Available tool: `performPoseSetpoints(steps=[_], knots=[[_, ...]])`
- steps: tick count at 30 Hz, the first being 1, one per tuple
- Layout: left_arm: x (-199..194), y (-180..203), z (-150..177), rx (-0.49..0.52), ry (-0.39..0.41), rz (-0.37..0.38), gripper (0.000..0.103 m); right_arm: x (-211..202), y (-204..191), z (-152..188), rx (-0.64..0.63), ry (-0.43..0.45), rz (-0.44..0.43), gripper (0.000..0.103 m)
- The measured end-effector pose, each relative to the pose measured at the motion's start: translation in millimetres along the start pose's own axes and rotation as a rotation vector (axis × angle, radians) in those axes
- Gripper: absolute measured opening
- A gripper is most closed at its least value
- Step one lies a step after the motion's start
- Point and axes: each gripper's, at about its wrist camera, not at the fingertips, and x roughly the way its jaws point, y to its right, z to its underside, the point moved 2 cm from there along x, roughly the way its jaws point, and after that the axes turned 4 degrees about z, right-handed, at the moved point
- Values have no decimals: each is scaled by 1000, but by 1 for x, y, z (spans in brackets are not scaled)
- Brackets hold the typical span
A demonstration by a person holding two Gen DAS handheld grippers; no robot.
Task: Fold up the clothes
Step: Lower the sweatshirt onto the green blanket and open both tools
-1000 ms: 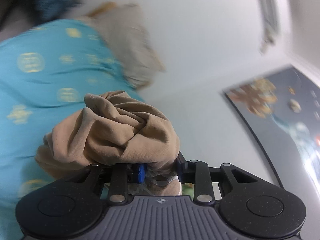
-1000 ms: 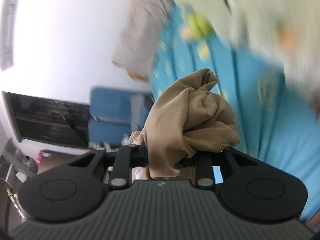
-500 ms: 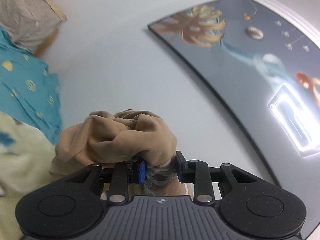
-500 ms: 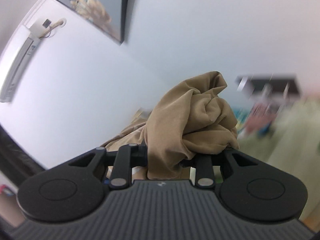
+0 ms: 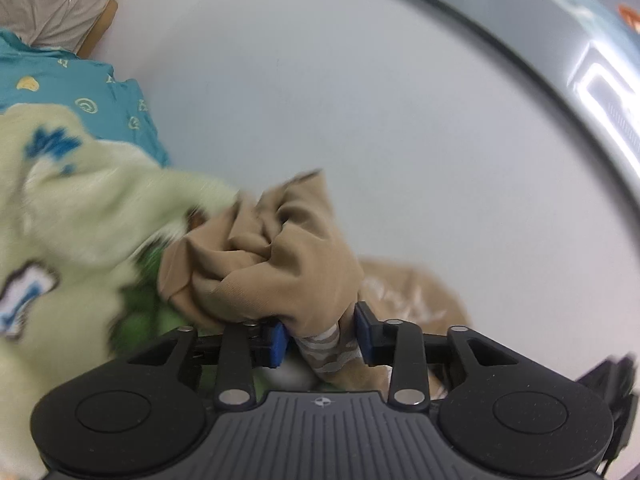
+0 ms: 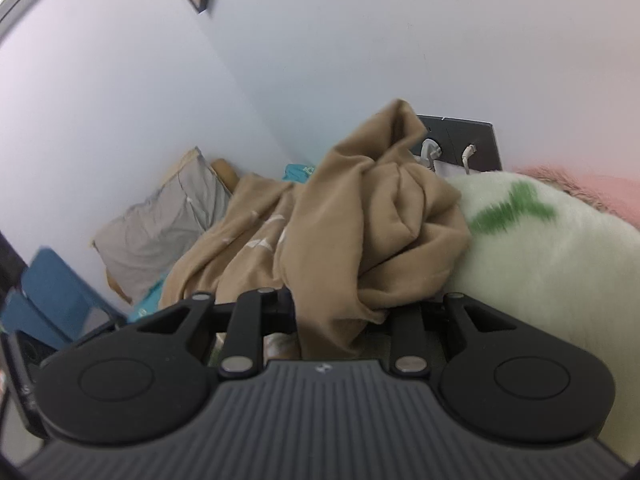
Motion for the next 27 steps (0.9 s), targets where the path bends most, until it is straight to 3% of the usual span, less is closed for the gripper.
performPoseSetpoints(steps=[2, 5, 6, 7, 8, 9, 10, 12, 18, 27], knots=[[-4, -3, 10, 36, -17, -38, 46, -2, -3, 6, -17, -1, 21, 31], [-1, 9, 7, 121, -35, -111, 68, -3, -3, 5, -4, -4, 56, 34], [0, 15, 7, 151, -41, -135, 80, -5, -4, 3, 9, -11, 65, 37], [-2, 21, 6, 182, -42, -158, 93, -11, -5, 3, 15, -15, 73, 44], [-8, 27, 6, 216, -35, -181, 99, -19, -7, 3, 3, -8, 79, 50], [-15, 33, 6, 251, -20, -206, 103, -28, -10, 3, -8, -2, 84, 66], [-23, 40, 6, 286, 5, -232, 103, -36, -13, 3, -19, 5, 90, 80], [-40, 60, 4, 333, 27, -261, 103, -57, -19, 5, -61, 38, 110, 89], [-106, 114, 13, 481, 92, -327, 103, -129, -47, 16, -198, 157, 126, 88], [-208, 183, 54, 630, 221, -359, 103, -218, -71, 54, -285, 293, 64, 88]])
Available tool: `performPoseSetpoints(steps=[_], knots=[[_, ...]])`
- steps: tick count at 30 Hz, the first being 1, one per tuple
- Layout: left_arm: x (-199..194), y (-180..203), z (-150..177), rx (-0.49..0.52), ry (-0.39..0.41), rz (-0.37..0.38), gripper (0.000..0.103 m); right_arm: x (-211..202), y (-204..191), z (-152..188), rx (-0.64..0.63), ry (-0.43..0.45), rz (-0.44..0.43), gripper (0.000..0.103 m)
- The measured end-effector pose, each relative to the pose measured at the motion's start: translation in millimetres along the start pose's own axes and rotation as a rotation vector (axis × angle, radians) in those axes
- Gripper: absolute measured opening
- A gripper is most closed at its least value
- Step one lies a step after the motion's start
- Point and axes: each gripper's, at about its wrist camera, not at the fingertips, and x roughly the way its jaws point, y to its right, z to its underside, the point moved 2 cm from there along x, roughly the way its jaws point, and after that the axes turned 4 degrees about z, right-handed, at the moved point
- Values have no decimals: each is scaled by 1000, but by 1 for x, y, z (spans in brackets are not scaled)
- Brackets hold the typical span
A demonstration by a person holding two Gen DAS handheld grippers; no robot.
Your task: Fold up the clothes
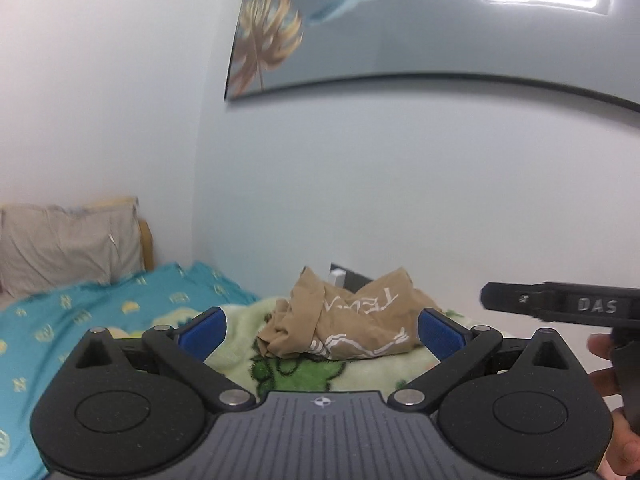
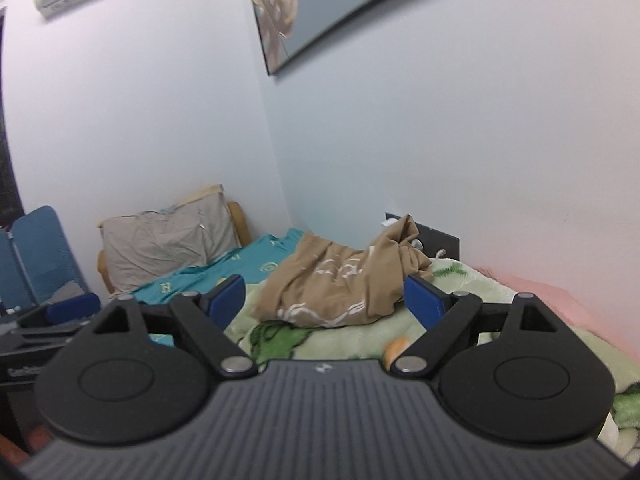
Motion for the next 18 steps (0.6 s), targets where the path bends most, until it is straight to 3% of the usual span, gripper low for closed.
performPoseSetpoints(steps=[9, 18], knots=[[-55, 14, 28, 37, 61, -38, 103, -53, -14, 35, -39, 84, -2, 88], [-81, 13, 55, 49, 97, -55, 103, -57, -39, 67, -132, 132, 14, 88]])
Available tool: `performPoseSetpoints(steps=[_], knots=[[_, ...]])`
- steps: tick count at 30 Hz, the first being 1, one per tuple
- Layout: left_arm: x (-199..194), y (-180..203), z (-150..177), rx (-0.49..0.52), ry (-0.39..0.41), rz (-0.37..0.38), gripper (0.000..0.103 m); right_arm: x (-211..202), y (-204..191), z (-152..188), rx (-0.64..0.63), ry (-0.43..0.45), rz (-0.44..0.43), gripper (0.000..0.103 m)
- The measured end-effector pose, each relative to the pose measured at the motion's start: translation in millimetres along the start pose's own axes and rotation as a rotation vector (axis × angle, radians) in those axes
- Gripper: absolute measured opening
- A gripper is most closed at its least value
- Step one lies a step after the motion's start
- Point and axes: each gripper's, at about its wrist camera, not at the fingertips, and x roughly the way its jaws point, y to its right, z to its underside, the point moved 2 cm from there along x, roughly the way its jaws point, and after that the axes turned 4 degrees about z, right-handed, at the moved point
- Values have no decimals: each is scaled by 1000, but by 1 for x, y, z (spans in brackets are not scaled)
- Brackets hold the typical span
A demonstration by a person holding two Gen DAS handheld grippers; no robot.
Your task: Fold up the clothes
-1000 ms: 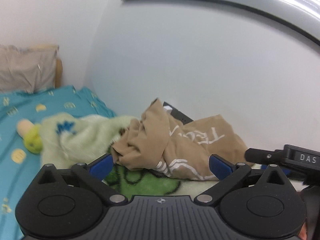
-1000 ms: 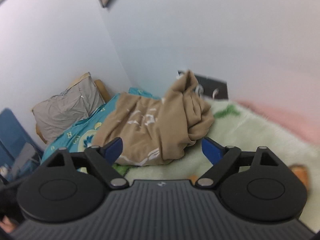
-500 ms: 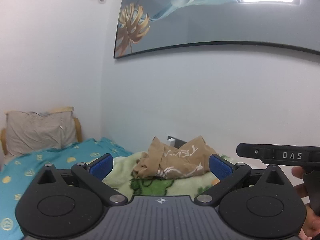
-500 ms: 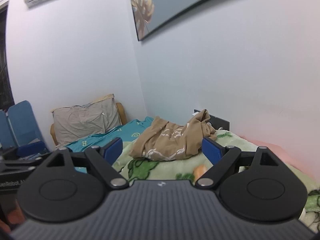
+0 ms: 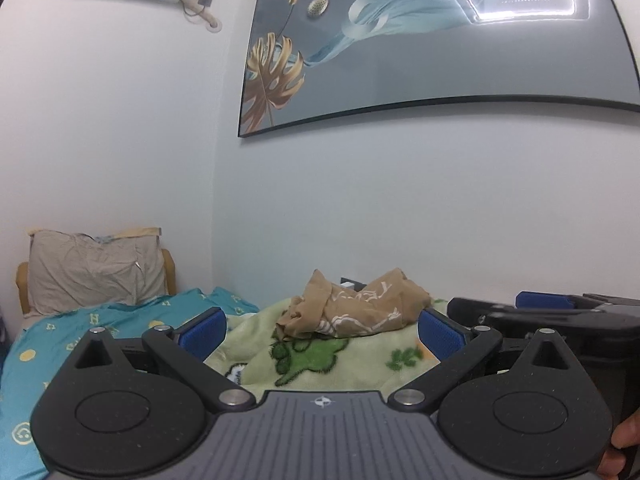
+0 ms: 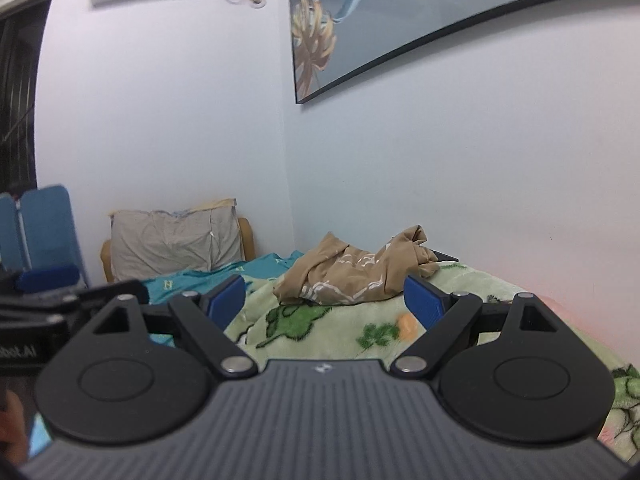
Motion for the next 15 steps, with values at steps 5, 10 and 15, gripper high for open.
performPoseSetpoints(steps=[5, 10, 15], knots=[[-7, -5, 8, -8, 6, -18, 103, 3, -6, 2, -16, -2, 7, 88], [-9, -8, 15, -21, -12, -33, 103, 6, -10, 2, -35, -6, 19, 88], [-12, -10, 18, -18, -17, -53, 103, 0, -13, 3, -41, 8, 23, 88]])
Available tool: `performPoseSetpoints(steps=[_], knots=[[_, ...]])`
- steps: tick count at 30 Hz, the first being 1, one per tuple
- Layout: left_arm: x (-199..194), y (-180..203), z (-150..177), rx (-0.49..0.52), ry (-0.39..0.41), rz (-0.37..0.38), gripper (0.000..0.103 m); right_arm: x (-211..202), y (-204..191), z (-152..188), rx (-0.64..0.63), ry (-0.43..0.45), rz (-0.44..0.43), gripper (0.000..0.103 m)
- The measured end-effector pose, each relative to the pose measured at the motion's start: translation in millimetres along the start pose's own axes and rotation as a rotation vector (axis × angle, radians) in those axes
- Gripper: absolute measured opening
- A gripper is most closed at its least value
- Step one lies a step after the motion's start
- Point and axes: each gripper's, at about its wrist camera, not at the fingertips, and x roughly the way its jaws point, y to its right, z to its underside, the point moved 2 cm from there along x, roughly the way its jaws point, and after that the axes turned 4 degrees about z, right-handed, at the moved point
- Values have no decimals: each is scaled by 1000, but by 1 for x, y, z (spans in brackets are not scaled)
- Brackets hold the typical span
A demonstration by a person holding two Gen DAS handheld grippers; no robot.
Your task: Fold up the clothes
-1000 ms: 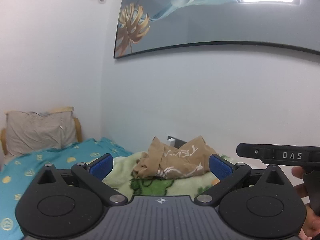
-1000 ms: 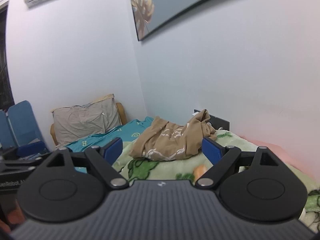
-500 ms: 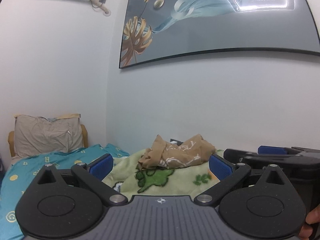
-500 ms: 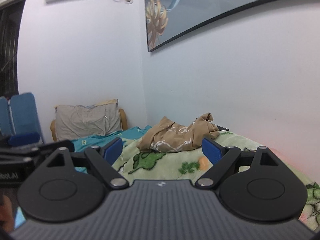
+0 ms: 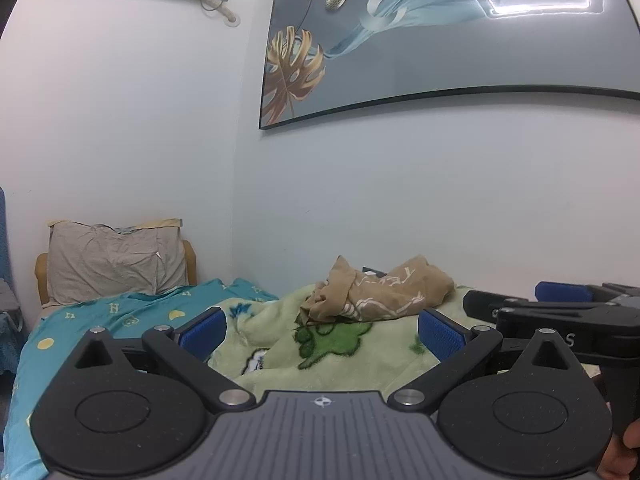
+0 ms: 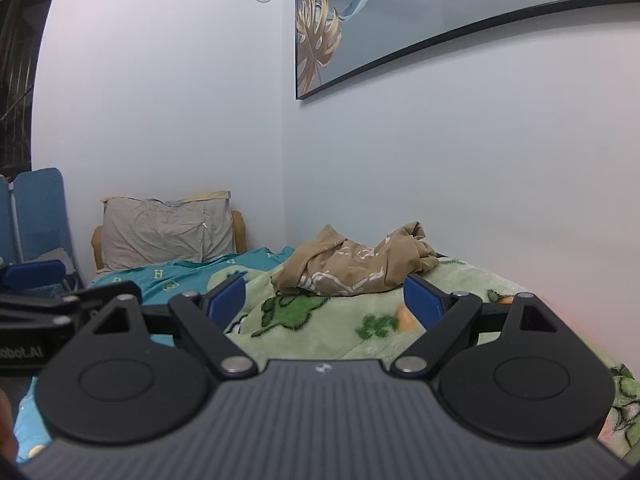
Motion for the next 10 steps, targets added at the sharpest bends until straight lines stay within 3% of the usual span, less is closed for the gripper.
performPoseSetpoints(steps=[10], knots=[[-5, -2, 1, -1, 1, -10, 103, -6, 4, 0, 15, 19, 3, 88]])
